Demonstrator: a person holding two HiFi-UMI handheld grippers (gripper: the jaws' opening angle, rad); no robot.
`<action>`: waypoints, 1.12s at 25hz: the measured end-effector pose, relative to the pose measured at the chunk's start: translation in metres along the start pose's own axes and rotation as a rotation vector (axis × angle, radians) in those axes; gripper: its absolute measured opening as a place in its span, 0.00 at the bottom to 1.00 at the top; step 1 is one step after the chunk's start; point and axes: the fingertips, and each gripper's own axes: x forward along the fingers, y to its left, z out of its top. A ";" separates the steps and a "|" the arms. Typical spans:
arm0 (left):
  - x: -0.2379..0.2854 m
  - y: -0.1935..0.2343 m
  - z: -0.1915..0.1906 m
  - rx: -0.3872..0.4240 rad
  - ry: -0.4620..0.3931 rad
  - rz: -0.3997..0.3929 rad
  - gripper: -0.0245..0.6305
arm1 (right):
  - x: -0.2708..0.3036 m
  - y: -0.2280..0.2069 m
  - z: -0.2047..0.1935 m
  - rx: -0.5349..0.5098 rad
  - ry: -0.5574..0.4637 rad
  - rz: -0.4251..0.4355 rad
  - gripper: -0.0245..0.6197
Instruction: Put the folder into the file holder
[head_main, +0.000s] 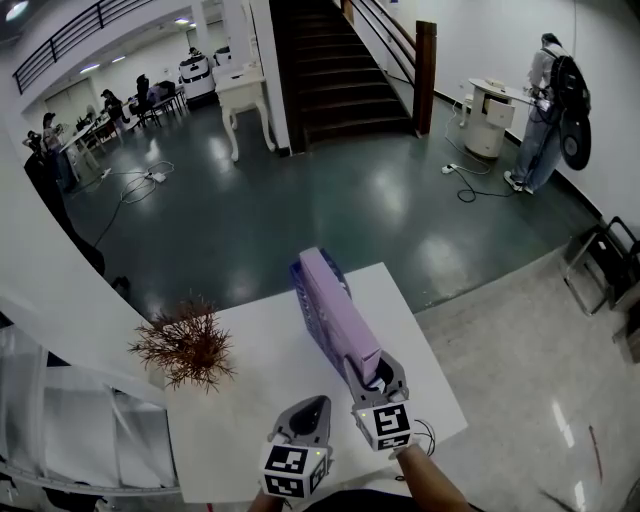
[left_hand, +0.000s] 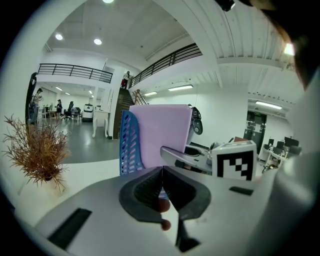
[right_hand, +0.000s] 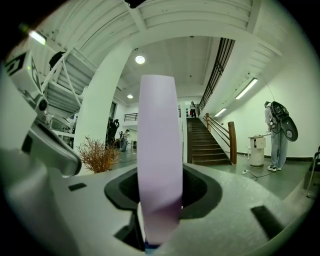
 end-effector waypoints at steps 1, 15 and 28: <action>-0.001 0.001 0.000 -0.001 -0.002 0.001 0.04 | 0.000 0.000 0.000 0.000 0.002 0.000 0.27; -0.015 0.000 0.006 -0.003 -0.039 0.003 0.05 | -0.012 0.001 0.010 -0.028 0.040 -0.014 0.30; -0.035 -0.012 0.007 0.032 -0.071 -0.034 0.05 | -0.041 0.005 0.035 -0.075 0.003 -0.063 0.30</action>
